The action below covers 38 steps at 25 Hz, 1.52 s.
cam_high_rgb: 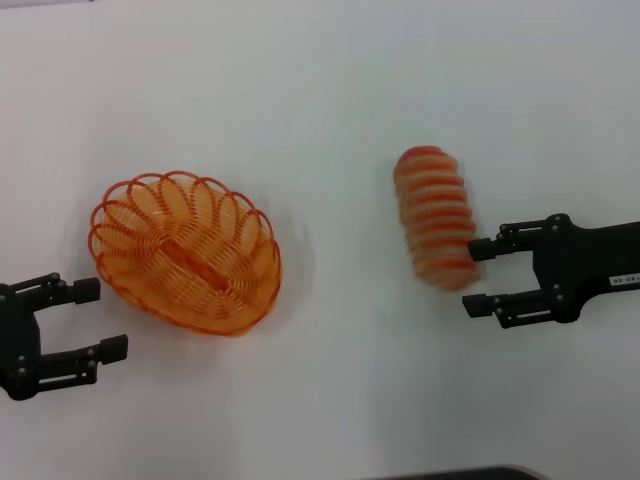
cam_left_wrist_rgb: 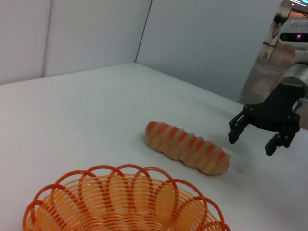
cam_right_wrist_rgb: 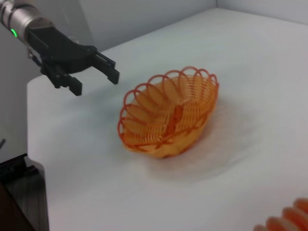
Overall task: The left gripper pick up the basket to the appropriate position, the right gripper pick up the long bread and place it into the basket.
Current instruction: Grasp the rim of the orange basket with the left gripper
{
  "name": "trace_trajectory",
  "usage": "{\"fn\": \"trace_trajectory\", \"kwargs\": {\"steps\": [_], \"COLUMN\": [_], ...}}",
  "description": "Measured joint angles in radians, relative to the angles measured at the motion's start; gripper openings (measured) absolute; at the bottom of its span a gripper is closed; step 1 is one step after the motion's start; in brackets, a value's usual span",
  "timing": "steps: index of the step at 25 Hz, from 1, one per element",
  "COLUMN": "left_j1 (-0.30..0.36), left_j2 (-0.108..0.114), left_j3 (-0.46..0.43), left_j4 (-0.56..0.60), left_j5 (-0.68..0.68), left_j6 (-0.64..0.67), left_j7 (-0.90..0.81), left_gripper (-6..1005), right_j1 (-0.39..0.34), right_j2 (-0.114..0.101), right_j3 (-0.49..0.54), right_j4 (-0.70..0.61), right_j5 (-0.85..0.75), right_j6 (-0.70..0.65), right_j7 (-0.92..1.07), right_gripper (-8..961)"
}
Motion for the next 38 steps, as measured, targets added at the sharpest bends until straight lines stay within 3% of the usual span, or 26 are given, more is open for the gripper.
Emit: {"fn": "trace_trajectory", "kwargs": {"steps": [14, 20, 31, 38], "left_j1": [0.003, -0.016, -0.182, -0.255], "left_j2": [-0.001, -0.002, -0.001, 0.035], "left_j3": [-0.011, -0.084, -0.133, -0.070], "left_j4": [-0.001, -0.016, -0.061, -0.031], "left_j5": [-0.009, -0.082, -0.120, -0.032], "left_j6": [0.000, 0.009, -0.081, -0.219], "left_j7": [-0.002, -0.029, -0.396, -0.625], "left_gripper": [803, 800, 779, 780], "right_j1": [0.013, 0.013, 0.038, 0.054], "right_j2": [0.002, 0.002, 0.003, 0.001], "right_j3": [0.005, 0.009, 0.010, 0.010], "right_j4": [0.000, 0.000, 0.000, -0.002], "right_j5": [-0.002, 0.003, 0.007, 0.008], "right_j6": [-0.003, -0.003, -0.005, -0.014], "right_j7": [0.000, 0.000, 0.009, 0.012], "right_gripper": [765, 765, 766, 766]}}
